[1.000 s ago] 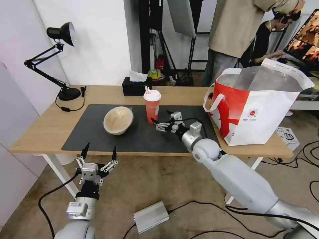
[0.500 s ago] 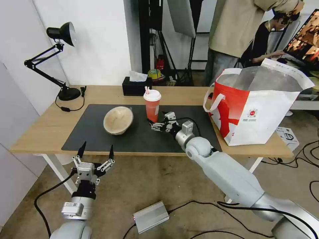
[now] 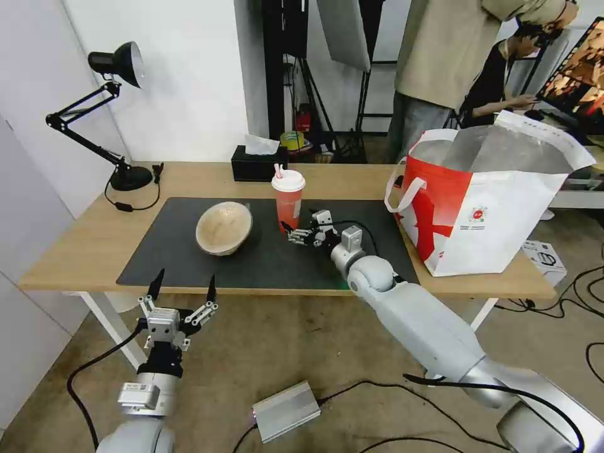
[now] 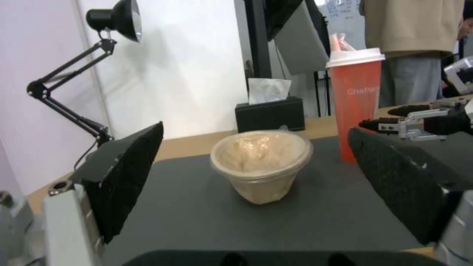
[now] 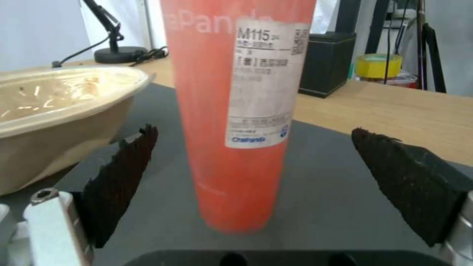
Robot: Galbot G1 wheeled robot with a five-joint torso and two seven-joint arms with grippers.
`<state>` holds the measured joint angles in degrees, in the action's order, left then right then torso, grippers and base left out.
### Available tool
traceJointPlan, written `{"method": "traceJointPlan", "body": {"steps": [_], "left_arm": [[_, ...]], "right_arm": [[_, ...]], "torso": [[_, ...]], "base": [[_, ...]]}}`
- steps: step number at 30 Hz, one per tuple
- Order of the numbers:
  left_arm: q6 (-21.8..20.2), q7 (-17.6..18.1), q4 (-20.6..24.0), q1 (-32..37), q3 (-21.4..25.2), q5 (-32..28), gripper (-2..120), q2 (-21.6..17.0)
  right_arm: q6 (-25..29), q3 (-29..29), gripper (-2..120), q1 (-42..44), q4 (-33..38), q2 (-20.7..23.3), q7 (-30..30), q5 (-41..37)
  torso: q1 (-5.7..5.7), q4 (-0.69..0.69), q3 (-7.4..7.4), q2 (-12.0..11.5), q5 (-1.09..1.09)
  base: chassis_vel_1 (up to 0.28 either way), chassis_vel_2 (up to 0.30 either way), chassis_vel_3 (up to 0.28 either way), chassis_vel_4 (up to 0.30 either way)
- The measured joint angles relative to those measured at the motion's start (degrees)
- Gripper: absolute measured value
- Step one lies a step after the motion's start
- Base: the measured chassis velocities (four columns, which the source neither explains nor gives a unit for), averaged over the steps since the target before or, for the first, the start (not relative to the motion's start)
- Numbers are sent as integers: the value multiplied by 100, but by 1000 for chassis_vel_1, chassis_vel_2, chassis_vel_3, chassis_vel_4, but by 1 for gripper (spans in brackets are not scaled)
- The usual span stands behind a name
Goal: Pick up the trash from the table and place it into the takeout bag.
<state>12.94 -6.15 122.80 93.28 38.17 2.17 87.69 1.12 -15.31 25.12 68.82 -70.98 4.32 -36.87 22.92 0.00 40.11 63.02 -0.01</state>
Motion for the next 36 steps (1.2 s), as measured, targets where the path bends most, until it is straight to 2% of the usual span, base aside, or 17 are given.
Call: {"method": "traceJointPlan", "body": {"steps": [18, 36], "left_arm": [[-1, 0, -98, -3, -5, -8, 100, -30], [23, -2, -132, 34, 18, -20, 100, -69]], "right_arm": [[279, 36, 100, -289, -961, -546, 252, 200], [685, 358, 100, -629, -2227, -1206, 509, 607]], "torso": [[0, 0, 0, 0, 0], [-3, -1, -4, 5, -3]], "base": [[0, 0, 0, 0], [0, 0, 0, 0]]}}
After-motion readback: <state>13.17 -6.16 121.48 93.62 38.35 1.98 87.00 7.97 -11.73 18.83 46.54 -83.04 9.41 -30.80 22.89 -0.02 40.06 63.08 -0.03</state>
